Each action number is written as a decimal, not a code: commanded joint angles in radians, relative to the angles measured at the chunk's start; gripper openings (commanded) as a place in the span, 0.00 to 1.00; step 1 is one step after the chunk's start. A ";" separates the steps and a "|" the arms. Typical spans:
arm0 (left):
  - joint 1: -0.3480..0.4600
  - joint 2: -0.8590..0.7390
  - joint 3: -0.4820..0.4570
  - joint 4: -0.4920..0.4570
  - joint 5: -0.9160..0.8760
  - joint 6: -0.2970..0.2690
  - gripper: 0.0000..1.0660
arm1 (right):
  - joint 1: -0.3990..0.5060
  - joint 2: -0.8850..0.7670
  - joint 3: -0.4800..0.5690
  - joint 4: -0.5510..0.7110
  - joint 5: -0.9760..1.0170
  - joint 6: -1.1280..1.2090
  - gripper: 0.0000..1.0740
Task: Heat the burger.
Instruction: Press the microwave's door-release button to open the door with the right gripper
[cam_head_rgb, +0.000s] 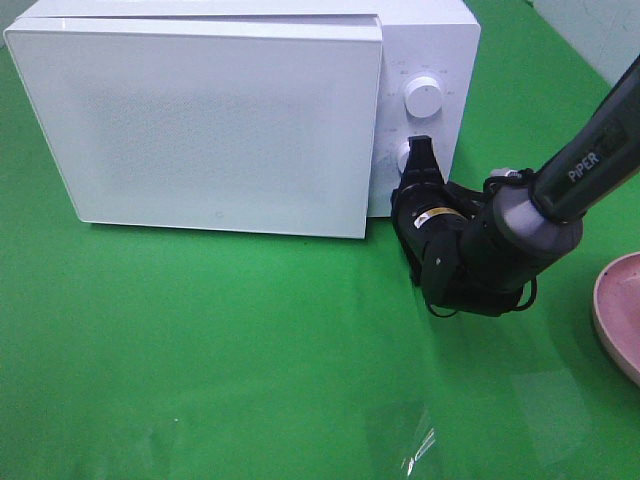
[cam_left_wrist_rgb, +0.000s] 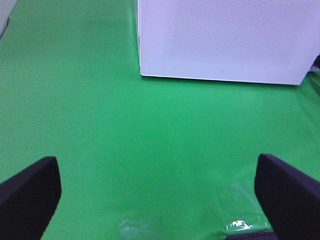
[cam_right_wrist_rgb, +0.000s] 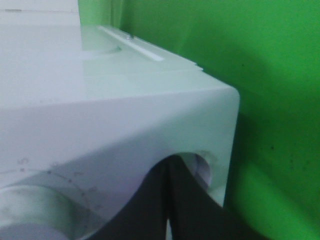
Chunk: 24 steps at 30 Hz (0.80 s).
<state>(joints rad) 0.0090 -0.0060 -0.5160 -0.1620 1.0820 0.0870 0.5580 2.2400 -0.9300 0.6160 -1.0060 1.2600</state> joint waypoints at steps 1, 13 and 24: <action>-0.005 -0.015 0.001 -0.005 -0.011 -0.002 0.92 | -0.046 0.029 -0.117 -0.056 -0.262 -0.004 0.00; -0.005 -0.015 0.001 -0.005 -0.011 -0.002 0.92 | -0.043 -0.021 -0.051 -0.057 -0.151 -0.011 0.00; -0.005 -0.015 0.001 -0.005 -0.011 -0.002 0.92 | 0.004 -0.114 0.095 -0.090 0.048 0.001 0.00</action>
<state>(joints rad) 0.0090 -0.0060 -0.5160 -0.1620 1.0820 0.0870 0.5550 2.1540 -0.8460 0.5450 -0.9530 1.2570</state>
